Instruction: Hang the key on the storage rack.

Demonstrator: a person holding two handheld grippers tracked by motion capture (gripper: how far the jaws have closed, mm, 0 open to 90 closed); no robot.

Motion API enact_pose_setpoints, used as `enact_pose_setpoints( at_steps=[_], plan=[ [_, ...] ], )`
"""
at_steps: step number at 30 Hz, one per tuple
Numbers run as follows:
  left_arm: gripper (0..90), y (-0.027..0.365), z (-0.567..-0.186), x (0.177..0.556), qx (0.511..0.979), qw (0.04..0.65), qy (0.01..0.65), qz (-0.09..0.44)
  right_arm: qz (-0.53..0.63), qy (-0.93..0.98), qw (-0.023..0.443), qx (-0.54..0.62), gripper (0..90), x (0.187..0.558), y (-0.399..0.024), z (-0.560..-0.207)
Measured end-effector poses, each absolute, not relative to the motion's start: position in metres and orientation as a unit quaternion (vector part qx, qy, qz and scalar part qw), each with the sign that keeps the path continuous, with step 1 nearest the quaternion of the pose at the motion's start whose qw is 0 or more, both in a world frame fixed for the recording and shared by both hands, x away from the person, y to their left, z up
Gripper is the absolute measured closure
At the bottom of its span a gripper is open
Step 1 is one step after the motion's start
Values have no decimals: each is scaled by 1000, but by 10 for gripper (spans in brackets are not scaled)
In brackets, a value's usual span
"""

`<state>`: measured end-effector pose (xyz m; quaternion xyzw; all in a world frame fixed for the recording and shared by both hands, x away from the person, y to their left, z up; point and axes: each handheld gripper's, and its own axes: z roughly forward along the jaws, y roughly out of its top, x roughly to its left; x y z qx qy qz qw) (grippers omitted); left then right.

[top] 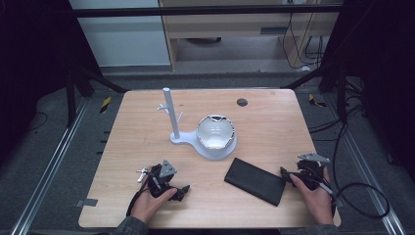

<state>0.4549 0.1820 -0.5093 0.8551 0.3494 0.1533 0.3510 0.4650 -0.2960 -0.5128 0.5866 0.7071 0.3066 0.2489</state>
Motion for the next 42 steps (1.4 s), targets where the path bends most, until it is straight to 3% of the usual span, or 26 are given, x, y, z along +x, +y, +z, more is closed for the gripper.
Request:
enact_pose_setpoints(
  at_steps=[6,12,17,20,26,31,42],
  plan=[
    [38,186,-504,457,856,355,348,139,307,707,249,586,27,465,-296,-513],
    [38,202,-487,455,845,370,343,176,307,703,250,591,30,464,-296,-513],
    [70,232,-469,455,819,377,377,210,306,702,251,592,29,463,-295,-513],
    [72,246,-458,460,810,385,398,192,305,703,251,592,28,463,-295,-513],
    [67,250,-443,465,835,318,400,204,306,702,251,593,26,463,-295,-512],
    [67,251,-439,461,836,317,406,189,305,704,250,591,17,463,-295,-513],
    [62,256,-448,454,861,242,408,184,302,702,249,594,7,465,-293,-513]
  ],
)
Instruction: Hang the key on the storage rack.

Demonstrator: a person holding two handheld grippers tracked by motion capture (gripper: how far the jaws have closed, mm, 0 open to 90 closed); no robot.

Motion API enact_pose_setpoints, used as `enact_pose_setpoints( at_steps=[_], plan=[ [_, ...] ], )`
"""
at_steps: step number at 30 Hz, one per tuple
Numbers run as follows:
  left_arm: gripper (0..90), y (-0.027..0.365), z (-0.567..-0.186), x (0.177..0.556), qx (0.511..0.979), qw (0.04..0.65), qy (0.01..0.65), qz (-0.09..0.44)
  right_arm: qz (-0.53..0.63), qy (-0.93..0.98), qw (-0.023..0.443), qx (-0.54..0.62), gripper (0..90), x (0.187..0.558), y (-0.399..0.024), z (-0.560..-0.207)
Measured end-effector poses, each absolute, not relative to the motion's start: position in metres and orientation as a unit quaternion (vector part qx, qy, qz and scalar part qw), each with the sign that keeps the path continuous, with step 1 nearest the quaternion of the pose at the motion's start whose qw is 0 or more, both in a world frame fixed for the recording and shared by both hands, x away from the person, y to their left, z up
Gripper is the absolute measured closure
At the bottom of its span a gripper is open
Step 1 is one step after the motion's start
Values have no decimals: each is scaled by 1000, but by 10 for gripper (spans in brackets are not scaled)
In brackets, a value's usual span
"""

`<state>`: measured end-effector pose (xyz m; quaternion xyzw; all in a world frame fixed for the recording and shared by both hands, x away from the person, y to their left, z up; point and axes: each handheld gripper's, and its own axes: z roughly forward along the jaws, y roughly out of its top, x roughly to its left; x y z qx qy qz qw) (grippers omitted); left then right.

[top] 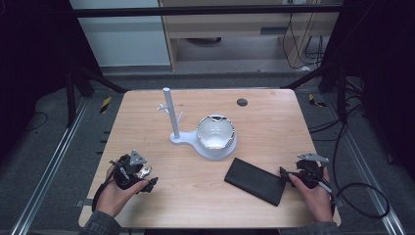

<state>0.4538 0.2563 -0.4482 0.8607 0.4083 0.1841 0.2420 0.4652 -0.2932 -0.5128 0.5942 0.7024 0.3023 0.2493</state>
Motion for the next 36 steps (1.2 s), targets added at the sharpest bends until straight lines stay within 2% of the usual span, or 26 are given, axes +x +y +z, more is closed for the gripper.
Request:
enact_pose_setpoints(
  at_steps=[4,8,10,14,18,19,22,27,28,36],
  plan=[
    [53,260,-452,457,862,230,414,181,304,702,248,594,9,463,-293,-513],
    [91,260,-455,462,869,197,424,162,305,705,248,590,10,460,-295,-513],
    [142,264,-454,463,864,196,429,173,306,704,247,591,9,459,-294,-513],
    [170,270,-456,464,864,190,437,163,304,703,248,593,6,460,-294,-513],
    [332,275,-463,466,868,183,433,159,305,703,248,593,7,459,-293,-513],
    [332,276,-463,466,868,184,434,157,305,703,248,593,7,459,-293,-513],
    [416,274,-466,466,870,197,431,135,304,705,249,590,7,459,-294,-513],
    [489,270,-471,472,873,183,431,136,304,705,249,590,7,459,-294,-513],
    [556,270,-472,474,873,182,433,131,303,706,249,589,7,459,-294,-513],
    [731,273,-471,478,875,184,433,117,304,706,249,589,7,459,-294,-513]
  ],
)
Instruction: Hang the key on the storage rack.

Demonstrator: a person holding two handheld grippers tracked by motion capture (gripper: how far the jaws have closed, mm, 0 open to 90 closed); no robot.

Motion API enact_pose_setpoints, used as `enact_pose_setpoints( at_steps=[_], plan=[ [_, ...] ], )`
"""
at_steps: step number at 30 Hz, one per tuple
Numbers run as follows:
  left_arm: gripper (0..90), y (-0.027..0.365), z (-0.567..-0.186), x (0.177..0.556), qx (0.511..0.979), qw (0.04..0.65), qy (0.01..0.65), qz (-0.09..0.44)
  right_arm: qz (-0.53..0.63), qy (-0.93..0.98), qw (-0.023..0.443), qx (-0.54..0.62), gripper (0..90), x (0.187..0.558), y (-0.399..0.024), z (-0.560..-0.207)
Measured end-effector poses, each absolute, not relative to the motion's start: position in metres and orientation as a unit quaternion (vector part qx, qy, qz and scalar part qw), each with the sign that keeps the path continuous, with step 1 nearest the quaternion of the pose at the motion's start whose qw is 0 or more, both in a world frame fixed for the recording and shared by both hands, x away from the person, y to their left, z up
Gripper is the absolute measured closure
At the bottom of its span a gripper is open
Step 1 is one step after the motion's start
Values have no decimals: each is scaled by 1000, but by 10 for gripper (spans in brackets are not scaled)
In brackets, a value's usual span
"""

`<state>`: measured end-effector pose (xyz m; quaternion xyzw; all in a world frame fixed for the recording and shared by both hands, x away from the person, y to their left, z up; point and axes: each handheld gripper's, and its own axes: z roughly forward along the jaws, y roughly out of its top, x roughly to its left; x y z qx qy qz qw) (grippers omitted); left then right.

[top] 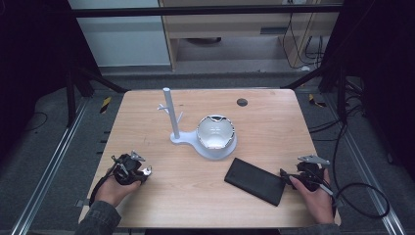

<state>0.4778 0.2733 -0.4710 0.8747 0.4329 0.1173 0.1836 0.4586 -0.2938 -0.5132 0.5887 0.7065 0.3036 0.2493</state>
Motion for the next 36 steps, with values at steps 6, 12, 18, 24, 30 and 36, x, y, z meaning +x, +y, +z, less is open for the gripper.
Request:
enact_pose_setpoints(
  at_steps=[6,12,18,24,30,36],
  plan=[
    [798,272,-469,480,880,176,428,112,304,706,249,590,7,458,-293,-513],
    [798,270,-463,479,882,173,421,121,304,706,249,590,7,458,-293,-513],
    [799,270,-467,477,888,159,415,121,306,705,247,590,7,458,-293,-513],
    [801,273,-461,477,886,171,416,114,306,707,247,588,7,458,-292,-513],
    [801,274,-461,476,890,164,409,118,305,709,247,585,7,458,-292,-513],
    [801,274,-461,476,890,166,408,118,305,709,247,586,7,458,-292,-513]
  ],
)
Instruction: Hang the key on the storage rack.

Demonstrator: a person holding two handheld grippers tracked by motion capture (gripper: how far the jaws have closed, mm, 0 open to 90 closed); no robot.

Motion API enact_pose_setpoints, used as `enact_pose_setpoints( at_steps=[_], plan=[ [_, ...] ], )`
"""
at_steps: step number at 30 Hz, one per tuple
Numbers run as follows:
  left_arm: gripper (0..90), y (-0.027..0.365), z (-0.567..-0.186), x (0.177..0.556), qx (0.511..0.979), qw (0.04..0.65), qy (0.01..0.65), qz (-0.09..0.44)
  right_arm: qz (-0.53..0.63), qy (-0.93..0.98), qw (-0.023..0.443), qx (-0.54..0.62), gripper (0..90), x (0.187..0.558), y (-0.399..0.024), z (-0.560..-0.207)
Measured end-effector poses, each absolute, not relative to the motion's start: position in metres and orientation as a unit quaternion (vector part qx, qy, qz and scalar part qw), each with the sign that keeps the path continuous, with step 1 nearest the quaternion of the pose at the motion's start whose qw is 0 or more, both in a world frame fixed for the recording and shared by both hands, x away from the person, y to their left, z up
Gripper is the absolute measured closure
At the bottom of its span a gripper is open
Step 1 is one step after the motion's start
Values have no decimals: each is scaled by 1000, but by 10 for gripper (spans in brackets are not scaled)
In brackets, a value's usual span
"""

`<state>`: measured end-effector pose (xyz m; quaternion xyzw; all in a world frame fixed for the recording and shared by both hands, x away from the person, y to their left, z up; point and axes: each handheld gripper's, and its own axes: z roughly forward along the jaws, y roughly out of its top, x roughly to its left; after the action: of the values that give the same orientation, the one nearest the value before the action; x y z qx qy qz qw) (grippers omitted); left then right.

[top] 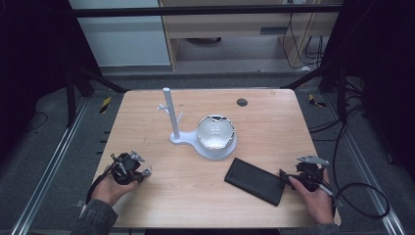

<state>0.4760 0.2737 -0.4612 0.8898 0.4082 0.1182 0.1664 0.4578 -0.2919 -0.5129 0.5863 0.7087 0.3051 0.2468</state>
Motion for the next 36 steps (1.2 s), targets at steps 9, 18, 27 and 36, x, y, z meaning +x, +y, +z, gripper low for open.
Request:
enact_pose_setpoints(
  at_steps=[9,18,27,36],
  plan=[
    [706,274,-460,474,883,176,416,125,305,709,247,586,7,458,-292,-513],
    [664,270,-470,482,883,171,423,112,305,709,247,586,7,458,-292,-513],
    [801,267,-462,479,887,177,414,102,305,710,247,584,7,458,-292,-513],
    [803,258,-444,474,899,168,386,118,305,710,247,584,7,458,-292,-513]
  ],
)
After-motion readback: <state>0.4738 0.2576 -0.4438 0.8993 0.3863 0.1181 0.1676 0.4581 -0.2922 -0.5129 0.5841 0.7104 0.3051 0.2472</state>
